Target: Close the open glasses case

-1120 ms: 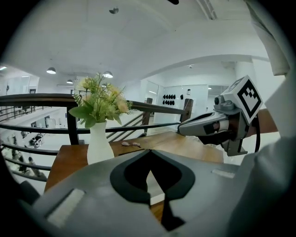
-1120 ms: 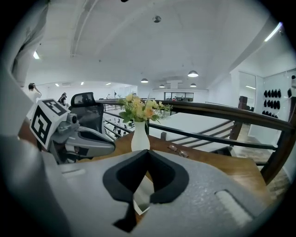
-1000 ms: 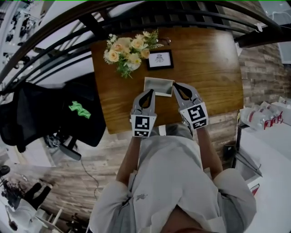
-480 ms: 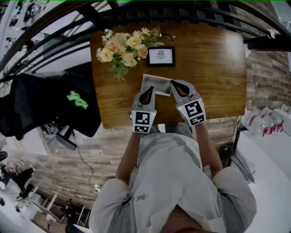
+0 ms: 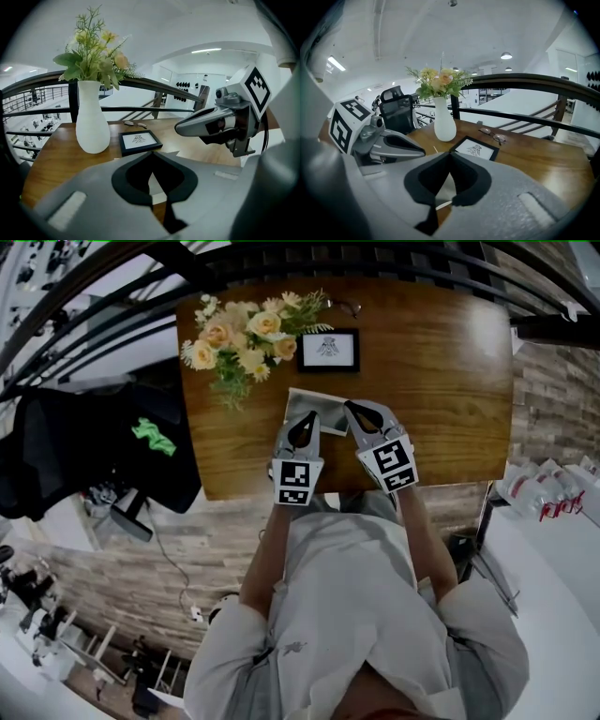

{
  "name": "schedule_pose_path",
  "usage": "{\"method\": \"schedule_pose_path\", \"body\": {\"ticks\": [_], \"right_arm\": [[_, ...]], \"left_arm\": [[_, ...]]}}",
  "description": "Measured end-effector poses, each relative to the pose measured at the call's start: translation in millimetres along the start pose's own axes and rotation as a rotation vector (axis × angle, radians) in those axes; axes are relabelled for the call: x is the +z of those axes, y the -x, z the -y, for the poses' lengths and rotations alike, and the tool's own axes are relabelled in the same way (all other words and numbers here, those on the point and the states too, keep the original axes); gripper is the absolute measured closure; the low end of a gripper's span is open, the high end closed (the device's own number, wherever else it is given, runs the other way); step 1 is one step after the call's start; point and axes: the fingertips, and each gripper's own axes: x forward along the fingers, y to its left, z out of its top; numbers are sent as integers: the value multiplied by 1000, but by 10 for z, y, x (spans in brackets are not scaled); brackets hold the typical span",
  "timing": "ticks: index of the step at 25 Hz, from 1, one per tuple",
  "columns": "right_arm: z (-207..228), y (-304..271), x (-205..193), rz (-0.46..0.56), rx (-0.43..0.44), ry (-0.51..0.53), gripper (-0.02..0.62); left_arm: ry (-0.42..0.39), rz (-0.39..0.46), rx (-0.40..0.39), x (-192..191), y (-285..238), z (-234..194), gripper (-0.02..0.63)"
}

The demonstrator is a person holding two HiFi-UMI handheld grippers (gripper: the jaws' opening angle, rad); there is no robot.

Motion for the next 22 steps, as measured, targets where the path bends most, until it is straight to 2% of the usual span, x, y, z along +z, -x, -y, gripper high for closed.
{"method": "schedule_pose_path", "body": {"ticks": [22], "right_arm": [[111, -345, -216, -79, 45, 1, 592]], "left_arm": [[45, -70, 10, -239, -314, -31, 588]]}}
